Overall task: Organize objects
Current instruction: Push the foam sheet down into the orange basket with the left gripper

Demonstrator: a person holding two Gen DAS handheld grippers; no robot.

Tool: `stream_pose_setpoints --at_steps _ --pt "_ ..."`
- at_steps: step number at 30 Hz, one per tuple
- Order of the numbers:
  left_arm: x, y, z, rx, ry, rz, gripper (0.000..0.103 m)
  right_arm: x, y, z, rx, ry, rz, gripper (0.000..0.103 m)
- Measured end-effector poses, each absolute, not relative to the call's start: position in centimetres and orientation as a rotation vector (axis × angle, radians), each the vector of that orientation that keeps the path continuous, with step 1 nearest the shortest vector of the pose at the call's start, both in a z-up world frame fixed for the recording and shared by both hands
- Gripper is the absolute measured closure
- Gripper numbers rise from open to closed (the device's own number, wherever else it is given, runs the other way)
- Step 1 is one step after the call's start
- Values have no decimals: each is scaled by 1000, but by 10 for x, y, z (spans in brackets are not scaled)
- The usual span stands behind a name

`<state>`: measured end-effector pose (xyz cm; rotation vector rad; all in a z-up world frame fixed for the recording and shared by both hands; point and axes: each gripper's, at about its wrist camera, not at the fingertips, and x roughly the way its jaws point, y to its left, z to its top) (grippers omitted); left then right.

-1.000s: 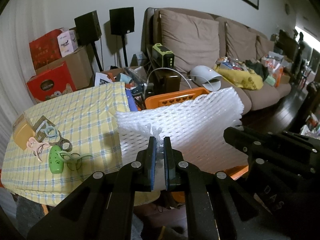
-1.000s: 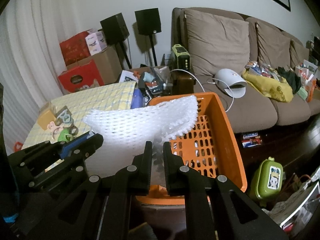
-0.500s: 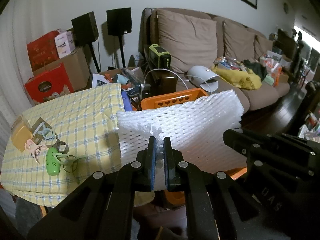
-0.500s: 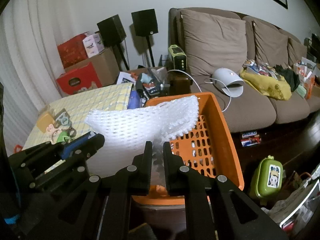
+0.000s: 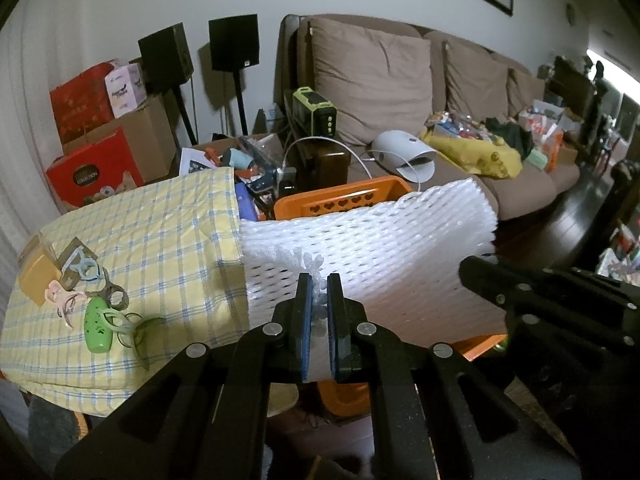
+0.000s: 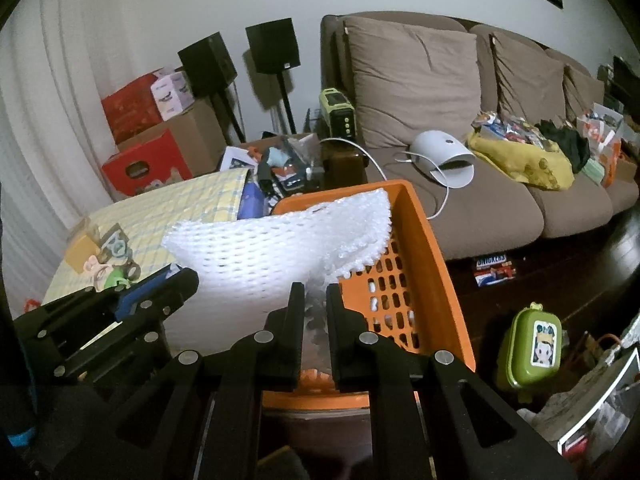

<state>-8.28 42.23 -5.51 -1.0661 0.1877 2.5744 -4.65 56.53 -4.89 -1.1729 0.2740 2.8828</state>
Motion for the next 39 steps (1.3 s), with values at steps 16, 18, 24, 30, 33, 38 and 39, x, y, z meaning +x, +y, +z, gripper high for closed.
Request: stream_pose_setpoints --at_steps 16,18,24,30,33,38,39 --pt "-85 444 -63 -1091 171 2538 97 -39 612 -55 -1161 366 2805 93" --pt "-85 444 -63 -1096 167 2534 97 -38 619 -55 -1157 387 2795 93" --pt "-84 449 -67 -1104 174 2523 97 -36 625 -56 -1155 394 2778 93" --pt "-84 454 -68 -1112 169 2512 97 -38 623 -56 -1158 378 2771 93" --pt "-84 455 -69 -1116 170 2509 97 -38 624 -58 -1162 378 2765 93" --pt "-86 456 -73 -1132 162 2502 97 -38 627 -60 -1166 378 2762 93" --pt "-86 456 -73 -1136 160 2499 97 -38 627 -60 -1166 380 2761 93"
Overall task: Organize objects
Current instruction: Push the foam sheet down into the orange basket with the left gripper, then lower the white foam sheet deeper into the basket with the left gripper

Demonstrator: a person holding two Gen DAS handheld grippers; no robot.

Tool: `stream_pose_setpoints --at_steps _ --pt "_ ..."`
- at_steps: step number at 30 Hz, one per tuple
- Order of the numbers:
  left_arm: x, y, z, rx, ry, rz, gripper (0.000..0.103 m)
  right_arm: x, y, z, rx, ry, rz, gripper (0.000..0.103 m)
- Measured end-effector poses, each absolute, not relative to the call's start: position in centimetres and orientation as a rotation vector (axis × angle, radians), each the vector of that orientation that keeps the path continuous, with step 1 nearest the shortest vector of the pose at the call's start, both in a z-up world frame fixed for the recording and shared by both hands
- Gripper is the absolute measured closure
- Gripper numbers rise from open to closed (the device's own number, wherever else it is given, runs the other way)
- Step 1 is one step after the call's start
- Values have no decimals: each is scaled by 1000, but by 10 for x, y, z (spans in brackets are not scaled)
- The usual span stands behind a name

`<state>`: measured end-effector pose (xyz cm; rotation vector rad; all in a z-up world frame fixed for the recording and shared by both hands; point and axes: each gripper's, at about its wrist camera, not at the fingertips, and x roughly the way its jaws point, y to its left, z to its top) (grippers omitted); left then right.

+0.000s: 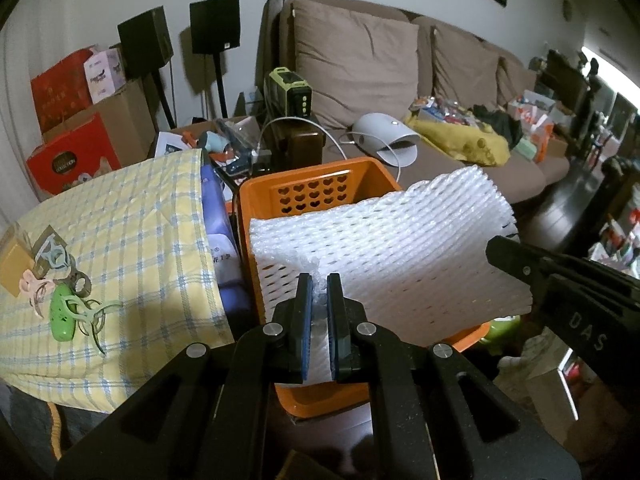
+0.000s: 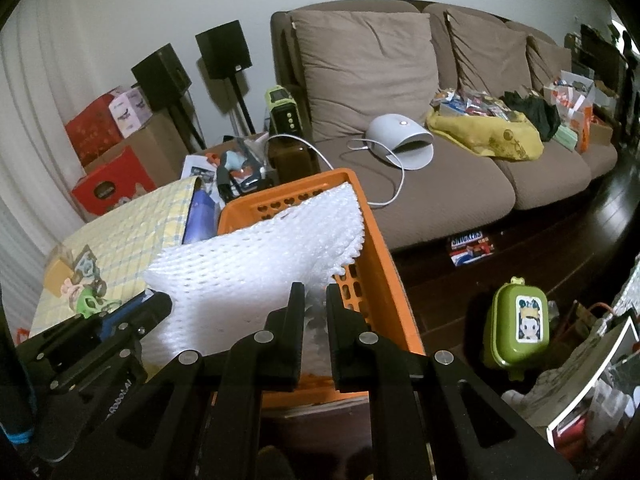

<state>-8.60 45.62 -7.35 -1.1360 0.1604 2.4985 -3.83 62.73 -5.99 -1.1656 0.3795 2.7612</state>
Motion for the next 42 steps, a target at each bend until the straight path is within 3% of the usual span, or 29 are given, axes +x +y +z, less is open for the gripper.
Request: stream_pose_setpoints --at_steps 42 --pt "-107 458 -125 -1301 183 2411 97 -53 651 -100 -1256 447 2651 93"
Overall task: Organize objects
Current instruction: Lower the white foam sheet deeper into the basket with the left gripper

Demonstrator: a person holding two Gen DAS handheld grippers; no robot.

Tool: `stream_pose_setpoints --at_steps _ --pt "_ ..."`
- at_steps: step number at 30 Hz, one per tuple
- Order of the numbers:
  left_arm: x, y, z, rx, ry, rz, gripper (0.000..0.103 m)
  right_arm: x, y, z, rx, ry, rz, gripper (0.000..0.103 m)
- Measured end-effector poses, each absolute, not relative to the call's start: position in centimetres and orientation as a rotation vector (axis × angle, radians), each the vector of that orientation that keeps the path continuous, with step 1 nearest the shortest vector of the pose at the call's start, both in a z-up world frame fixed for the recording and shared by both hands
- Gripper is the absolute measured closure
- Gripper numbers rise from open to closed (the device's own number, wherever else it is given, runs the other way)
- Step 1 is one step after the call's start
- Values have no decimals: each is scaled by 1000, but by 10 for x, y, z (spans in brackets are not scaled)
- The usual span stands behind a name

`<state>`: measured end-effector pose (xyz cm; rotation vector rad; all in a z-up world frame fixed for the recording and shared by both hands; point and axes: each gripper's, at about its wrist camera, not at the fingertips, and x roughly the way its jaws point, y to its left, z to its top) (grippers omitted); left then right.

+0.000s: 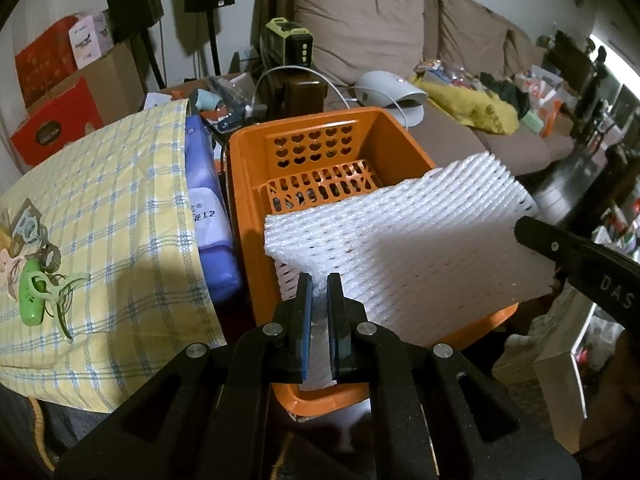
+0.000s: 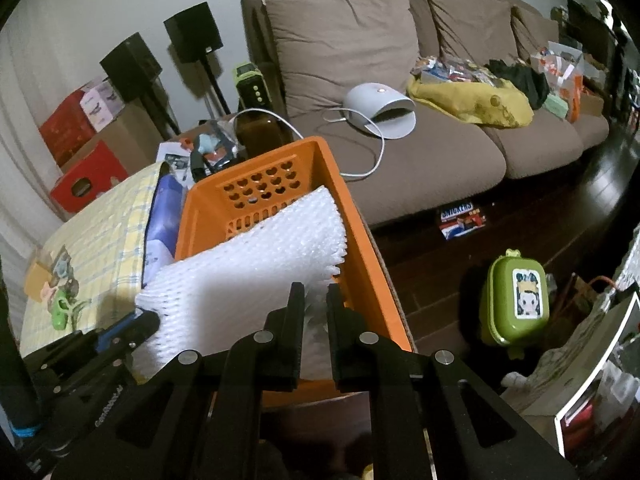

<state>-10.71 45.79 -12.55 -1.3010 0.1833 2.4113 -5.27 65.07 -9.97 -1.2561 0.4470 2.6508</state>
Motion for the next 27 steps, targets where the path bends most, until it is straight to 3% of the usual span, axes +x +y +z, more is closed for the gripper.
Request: stream_pose_setpoints --at_steps 27 --pt "-112 456 -133 -1324 166 2415 97 -60 645 -108 -1269 405 2653 93"
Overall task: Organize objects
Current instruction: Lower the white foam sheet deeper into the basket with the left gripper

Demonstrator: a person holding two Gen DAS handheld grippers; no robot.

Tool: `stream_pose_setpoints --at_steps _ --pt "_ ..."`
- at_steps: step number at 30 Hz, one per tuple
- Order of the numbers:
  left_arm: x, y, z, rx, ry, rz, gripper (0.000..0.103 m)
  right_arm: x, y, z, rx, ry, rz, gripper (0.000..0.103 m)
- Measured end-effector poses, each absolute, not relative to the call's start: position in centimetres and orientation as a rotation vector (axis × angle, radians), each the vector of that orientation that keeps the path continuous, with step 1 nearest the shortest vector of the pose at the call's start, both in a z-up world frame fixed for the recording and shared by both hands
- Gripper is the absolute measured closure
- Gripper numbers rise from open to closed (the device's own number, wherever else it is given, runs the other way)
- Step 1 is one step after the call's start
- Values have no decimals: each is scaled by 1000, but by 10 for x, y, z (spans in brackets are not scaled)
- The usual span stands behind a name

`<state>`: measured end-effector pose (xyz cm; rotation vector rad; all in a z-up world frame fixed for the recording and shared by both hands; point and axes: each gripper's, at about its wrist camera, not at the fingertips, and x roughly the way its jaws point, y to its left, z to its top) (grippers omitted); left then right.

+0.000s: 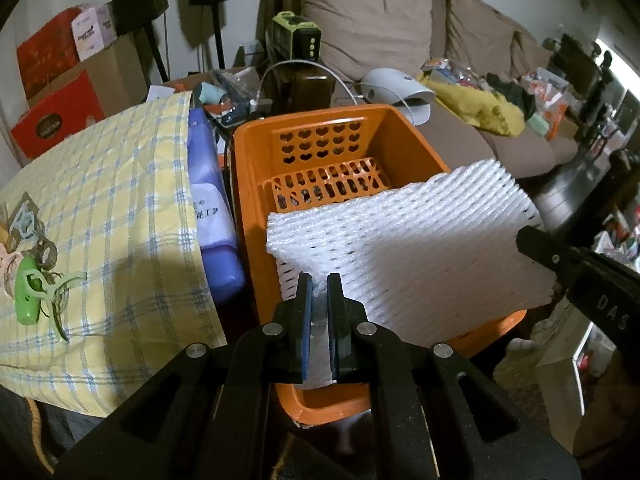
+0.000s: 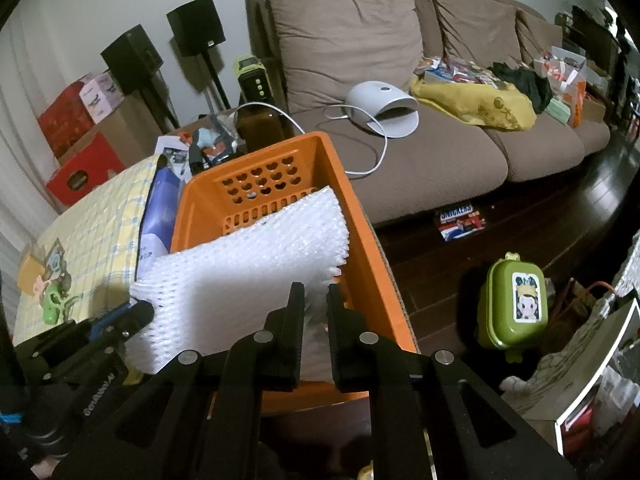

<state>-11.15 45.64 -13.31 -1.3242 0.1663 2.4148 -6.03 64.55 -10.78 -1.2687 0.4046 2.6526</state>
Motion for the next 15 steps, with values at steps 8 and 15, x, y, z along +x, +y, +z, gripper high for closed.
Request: stream_pose_setpoints --at_steps 8,15 --pt "-113 451 -136 -1345 129 2391 97 -62 644 -112 -1286 372 2630 93" --pt "-115 452 -141 -1369 131 2383 97 -63 644 -116 -1303 362 2625 93"
